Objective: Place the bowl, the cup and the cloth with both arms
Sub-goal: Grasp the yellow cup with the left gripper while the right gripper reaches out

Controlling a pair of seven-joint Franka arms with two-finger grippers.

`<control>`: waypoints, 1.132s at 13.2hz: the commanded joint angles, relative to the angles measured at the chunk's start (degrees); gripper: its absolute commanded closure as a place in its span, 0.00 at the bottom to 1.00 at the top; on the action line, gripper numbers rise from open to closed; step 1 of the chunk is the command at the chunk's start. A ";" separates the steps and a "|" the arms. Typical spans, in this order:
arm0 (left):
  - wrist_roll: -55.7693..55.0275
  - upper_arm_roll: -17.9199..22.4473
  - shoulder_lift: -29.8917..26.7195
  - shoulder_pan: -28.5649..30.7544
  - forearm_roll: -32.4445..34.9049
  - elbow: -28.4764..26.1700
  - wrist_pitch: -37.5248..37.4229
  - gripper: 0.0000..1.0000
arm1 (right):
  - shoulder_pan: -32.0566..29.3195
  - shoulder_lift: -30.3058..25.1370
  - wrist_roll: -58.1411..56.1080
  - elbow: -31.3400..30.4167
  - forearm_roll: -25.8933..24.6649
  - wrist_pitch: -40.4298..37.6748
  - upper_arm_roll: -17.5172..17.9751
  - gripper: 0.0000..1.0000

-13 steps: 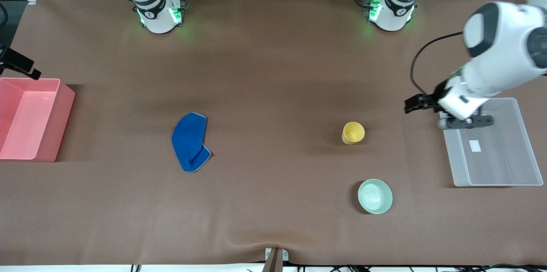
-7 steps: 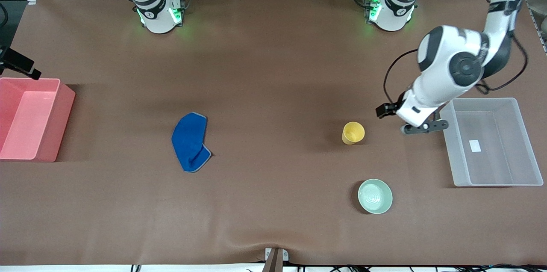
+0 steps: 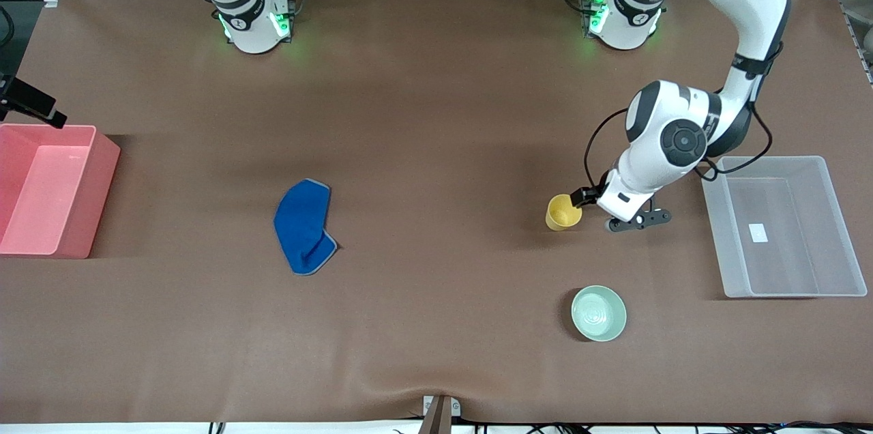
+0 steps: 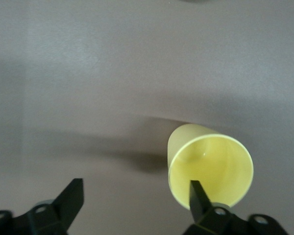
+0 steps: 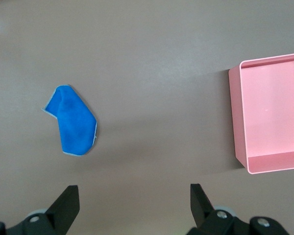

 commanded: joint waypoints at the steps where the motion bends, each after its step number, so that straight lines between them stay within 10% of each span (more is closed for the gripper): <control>1: -1.76 -0.01 1.57 -0.25 1.48 0.28 3.31 0.25 | -0.09 0.67 0.60 1.01 1.14 -0.55 0.13 0.00; 3: -2.72 -0.01 2.28 -0.42 1.48 0.36 3.76 0.43 | 0.17 1.02 0.60 1.01 1.14 -0.55 0.21 0.00; 6: -5.27 -0.01 2.81 -0.86 1.57 0.28 4.03 1.00 | 0.52 1.81 0.60 0.83 1.23 -0.55 0.30 0.00; 11: -5.28 -0.01 1.59 -0.34 1.75 1.15 3.06 1.00 | 4.65 7.07 0.77 1.00 1.41 -0.11 0.22 0.00; 15: -1.51 0.61 -0.62 3.08 1.75 10.26 -11.39 1.00 | 9.04 15.42 0.86 1.18 1.32 0.07 0.30 0.00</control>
